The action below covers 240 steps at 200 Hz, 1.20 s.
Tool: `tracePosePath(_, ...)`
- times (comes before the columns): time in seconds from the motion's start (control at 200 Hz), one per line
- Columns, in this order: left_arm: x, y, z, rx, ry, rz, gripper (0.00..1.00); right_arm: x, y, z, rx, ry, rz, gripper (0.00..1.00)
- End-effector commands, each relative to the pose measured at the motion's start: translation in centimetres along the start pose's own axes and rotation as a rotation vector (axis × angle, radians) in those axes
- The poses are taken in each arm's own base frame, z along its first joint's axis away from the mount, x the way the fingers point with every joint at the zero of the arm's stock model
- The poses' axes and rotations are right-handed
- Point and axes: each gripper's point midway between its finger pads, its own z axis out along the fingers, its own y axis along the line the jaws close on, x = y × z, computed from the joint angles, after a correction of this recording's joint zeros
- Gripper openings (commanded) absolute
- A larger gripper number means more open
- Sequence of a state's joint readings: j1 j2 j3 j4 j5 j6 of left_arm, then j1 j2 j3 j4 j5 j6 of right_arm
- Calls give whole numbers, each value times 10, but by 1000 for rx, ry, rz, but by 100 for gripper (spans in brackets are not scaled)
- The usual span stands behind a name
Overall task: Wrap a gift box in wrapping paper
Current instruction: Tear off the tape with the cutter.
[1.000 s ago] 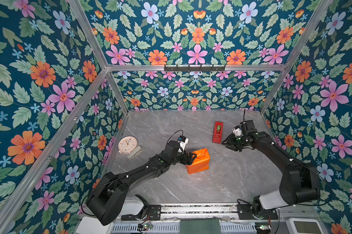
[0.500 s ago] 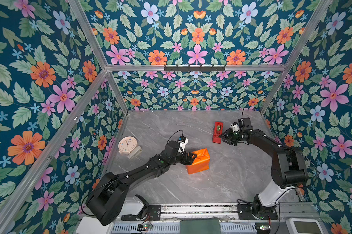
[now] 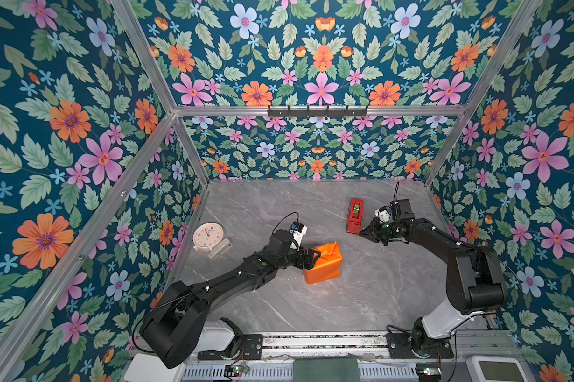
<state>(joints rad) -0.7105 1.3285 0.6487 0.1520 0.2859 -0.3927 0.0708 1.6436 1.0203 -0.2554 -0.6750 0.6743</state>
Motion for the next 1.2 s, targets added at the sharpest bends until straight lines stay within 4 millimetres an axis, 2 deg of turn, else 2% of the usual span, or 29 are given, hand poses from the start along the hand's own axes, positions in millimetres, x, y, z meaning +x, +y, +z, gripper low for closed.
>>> tracePosePath(0.0, 37, 16, -1, -65, 139, 3, 85, -13, -2, 4, -38, -2, 51, 26)
tracePosePath(0.08, 37, 16, -1, -65, 140, 3, 85, -26, 2, 9, -47, -14, 63, 34)
tracePosePath(0.165, 37, 16, -1, -66, 139, 3, 85, -38, 5, 16, -61, -19, 73, 38)
tracePosePath(0.48, 37, 16, -1, -67, 140, 4, 85, -68, 8, 35, -72, -33, 78, 35)
tracePosePath(0.72, 37, 17, -1, -68, 142, 5, 85, -72, 8, 45, -97, -12, 74, 31)
tracePosePath(1.195, 37, 18, -1, -76, 143, 6, 85, -65, 1, 64, -161, 61, 131, 22)
